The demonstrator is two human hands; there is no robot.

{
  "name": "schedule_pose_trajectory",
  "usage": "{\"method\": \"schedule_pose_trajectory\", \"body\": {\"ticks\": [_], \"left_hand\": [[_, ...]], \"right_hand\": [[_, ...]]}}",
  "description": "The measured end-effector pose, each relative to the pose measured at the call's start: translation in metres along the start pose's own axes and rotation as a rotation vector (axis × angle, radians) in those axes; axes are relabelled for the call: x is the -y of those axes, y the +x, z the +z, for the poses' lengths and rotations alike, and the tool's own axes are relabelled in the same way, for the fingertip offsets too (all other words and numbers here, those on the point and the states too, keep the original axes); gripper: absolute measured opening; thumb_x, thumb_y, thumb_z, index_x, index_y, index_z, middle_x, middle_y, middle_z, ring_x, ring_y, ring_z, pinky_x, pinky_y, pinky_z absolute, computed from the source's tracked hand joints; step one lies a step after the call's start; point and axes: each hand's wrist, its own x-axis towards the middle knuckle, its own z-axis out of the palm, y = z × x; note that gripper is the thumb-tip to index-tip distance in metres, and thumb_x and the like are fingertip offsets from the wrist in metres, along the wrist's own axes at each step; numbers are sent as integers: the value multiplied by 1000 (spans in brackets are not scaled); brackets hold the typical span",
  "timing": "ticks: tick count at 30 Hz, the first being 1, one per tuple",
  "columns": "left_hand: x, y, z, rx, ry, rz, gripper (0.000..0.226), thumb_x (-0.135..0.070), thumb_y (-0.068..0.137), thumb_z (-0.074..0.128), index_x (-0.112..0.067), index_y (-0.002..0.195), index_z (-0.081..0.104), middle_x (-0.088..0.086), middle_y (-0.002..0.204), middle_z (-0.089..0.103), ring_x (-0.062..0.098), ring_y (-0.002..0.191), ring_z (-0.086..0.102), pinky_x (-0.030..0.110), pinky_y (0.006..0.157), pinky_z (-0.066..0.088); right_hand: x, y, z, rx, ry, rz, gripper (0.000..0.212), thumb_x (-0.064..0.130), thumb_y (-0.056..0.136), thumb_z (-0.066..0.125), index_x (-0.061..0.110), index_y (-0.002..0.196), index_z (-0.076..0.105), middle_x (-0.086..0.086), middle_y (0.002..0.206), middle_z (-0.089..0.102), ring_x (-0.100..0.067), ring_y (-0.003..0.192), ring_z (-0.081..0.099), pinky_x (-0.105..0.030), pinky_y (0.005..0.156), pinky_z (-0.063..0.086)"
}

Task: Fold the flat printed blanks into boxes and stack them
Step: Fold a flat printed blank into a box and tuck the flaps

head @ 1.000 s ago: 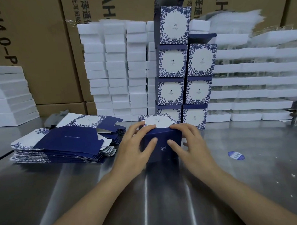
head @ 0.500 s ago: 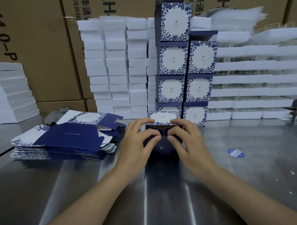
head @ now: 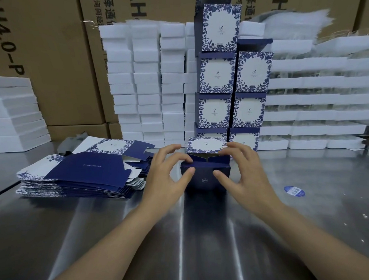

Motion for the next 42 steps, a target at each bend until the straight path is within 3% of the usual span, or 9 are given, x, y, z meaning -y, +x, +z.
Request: {"method": "schedule_pose_trajectory", "body": {"ticks": [6,9,15,19,26,29,33,38,42], "left_hand": [[5,-2,6,175,-153,-167,82,-38,90,83,-55,155,37,-32,155,41,-9,140,42,21,100,51],[8,-3,9,131,-215,-206,63,-37,93,80,-51,147,50,-39,141,54,-17,126,51,16,88,54],[6,2,11,-102,-257,-248,48,-29,101,71,-40,144,54,-19,129,59,4,117,59,38,100,55],[8,4,10,-161,-261,-264,45,-30,103,68,-46,143,54,-28,131,56,-11,117,52,21,96,46],[-1,4,8,-185,-306,-246,47,-33,87,58,-40,133,64,-26,126,59,-2,126,53,25,103,42],[-1,4,8,-185,-306,-229,48,-35,85,56,-40,132,64,-30,125,59,-4,127,52,26,104,42],[-3,3,8,-188,-240,-212,44,-40,93,60,-46,136,58,-32,126,55,-1,128,52,30,107,44],[-7,3,3,-244,-156,-206,39,-33,103,59,-49,138,52,-28,124,53,5,129,49,43,111,45],[-20,6,-3,-253,-90,-187,41,-23,107,53,-47,141,51,-27,131,55,3,131,45,48,116,37]], "right_hand": [[-8,-5,2,138,202,207,89,49,86,80,51,158,28,24,155,46,0,143,45,-31,117,38],[-7,-6,7,119,199,245,82,38,90,82,38,159,37,18,150,53,-3,133,54,-40,116,45],[4,-5,4,61,216,210,53,15,95,74,30,144,60,18,125,62,1,113,61,-32,100,51],[7,-5,4,75,252,158,60,-5,88,64,30,137,66,12,122,65,-6,113,65,-29,97,52],[6,-5,6,84,195,98,41,46,93,64,39,133,65,20,122,62,-8,113,65,-22,93,49],[5,-4,6,63,184,119,33,52,92,60,45,124,63,22,120,61,-7,114,64,-25,93,48],[6,-3,7,47,192,95,25,45,98,59,45,122,62,22,118,60,-5,113,65,-28,90,51],[8,-3,3,106,182,-47,42,7,93,68,27,130,68,14,120,62,-9,115,63,-29,94,52],[18,-2,1,146,51,-156,34,11,91,78,26,120,70,15,117,60,-2,109,59,-31,93,50]]}}
